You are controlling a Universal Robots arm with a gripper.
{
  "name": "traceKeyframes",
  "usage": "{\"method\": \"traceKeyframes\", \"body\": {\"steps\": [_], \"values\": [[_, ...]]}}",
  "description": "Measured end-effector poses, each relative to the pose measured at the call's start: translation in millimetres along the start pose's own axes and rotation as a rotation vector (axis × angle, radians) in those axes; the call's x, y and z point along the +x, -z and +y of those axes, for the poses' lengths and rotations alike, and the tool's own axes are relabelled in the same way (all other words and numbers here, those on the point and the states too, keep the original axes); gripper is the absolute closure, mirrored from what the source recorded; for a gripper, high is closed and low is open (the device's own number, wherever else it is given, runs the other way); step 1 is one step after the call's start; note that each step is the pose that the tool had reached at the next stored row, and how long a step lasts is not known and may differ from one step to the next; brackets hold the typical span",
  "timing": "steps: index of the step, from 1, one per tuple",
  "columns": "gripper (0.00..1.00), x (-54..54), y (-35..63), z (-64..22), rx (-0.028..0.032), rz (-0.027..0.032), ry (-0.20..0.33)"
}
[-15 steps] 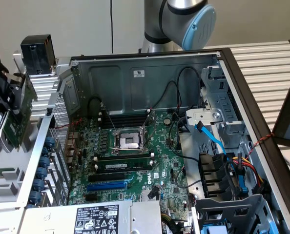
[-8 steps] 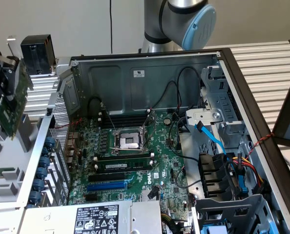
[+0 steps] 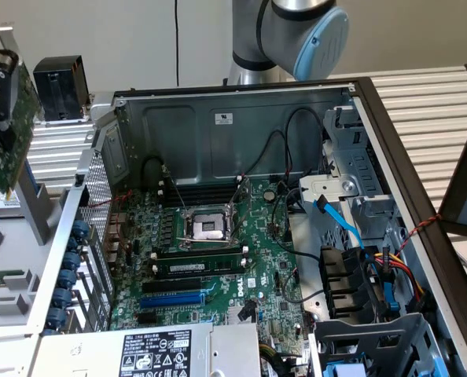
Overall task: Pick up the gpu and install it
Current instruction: 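Pick up the gpu and move the gpu toward the slot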
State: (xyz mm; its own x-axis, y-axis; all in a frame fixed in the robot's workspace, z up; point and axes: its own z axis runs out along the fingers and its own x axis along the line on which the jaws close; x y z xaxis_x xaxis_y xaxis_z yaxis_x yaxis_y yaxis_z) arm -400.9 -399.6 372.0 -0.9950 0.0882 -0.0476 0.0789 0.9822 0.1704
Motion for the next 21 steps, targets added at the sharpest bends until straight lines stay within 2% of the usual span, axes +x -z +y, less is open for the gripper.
{"method": "traceKeyframes", "body": {"steps": [4,10,13,14,16,21], "values": [[0.72,-6.7,13.3,-0.4,0.0009,0.015,-0.003],[0.72,-24.7,36.0,1.8,-0.0008,0.0248,-0.004],[0.72,-30.5,36.1,2.2,0.0011,0.048,-0.008],[0.72,-32.8,36.0,2.3,0.0017,0.0542,-0.009],[0.72,-36.7,35.8,2.6,0.0023,0.0622,-0.011],[0.72,-56.2,34.7,3.4,0.0006,0.0664,-0.011]]}}
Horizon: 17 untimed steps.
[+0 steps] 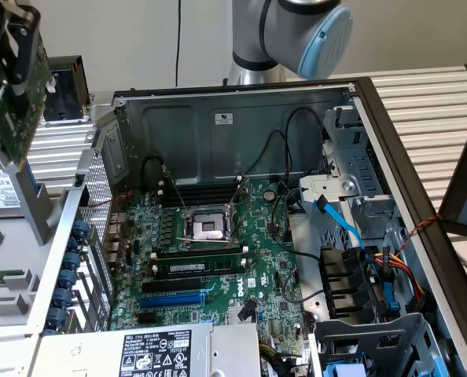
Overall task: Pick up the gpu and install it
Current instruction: 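Pick up the gpu and move the gpu toward the slot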
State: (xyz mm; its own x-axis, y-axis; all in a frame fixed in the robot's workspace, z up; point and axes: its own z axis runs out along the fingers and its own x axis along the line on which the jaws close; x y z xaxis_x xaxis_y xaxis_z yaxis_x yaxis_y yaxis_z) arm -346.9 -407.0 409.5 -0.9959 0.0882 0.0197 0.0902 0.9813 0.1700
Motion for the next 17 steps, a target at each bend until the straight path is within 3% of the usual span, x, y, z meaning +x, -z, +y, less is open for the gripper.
{"method": "traceKeyframes", "body": {"steps": [5,17], "values": [[0.72,-21.3,2.0,1.3,-0.0012,0.0028,0.0],[0.72,-64.1,16.1,5.1,-0.0002,0.0208,-0.003]]}}
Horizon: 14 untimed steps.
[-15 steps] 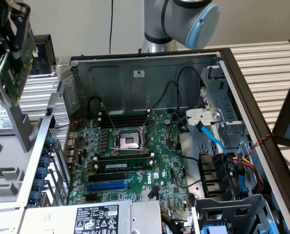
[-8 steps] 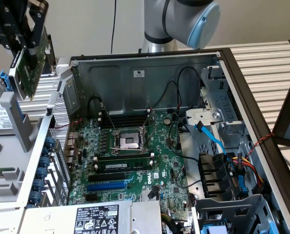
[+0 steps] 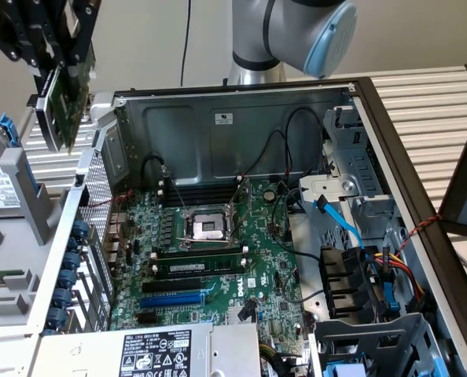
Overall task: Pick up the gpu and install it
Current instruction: 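Pick up the gpu and move the gpu toward the slot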
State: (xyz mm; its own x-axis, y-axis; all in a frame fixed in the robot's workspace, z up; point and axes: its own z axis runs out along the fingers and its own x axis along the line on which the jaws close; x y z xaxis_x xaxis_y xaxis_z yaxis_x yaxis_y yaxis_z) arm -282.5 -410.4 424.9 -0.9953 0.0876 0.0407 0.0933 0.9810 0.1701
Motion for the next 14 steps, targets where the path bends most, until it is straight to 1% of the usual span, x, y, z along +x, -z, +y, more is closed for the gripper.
{"method": "traceKeyframes", "body": {"steps": [10,14], "values": [[0.72,-31.5,8.9,2.6,0.002,0.0227,-0.003],[0.72,-44.9,13.4,3.9,0.0027,0.0298,-0.004]]}}
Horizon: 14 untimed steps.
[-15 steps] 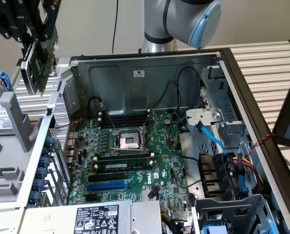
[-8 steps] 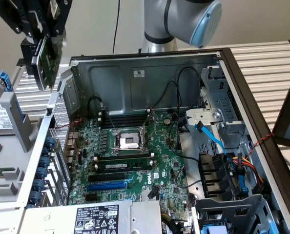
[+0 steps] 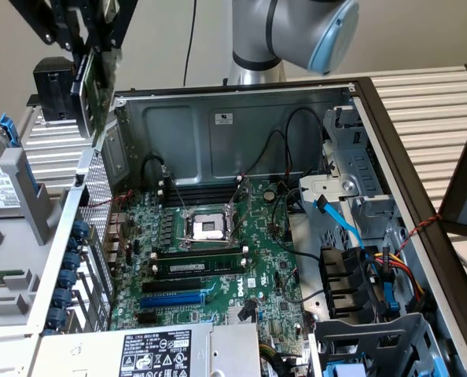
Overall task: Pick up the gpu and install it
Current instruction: 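Pick up the gpu and move the gpu toward the slot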
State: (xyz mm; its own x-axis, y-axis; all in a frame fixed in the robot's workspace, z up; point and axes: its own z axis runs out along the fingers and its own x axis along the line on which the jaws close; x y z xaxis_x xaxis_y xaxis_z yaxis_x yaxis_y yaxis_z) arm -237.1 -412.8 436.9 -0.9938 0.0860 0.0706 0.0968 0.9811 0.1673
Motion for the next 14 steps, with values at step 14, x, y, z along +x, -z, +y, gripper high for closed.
{"method": "traceKeyframes", "body": {"steps": [14], "values": [[0.72,-48.7,21.0,5.5,0.0016,0.0134,0.006]]}}
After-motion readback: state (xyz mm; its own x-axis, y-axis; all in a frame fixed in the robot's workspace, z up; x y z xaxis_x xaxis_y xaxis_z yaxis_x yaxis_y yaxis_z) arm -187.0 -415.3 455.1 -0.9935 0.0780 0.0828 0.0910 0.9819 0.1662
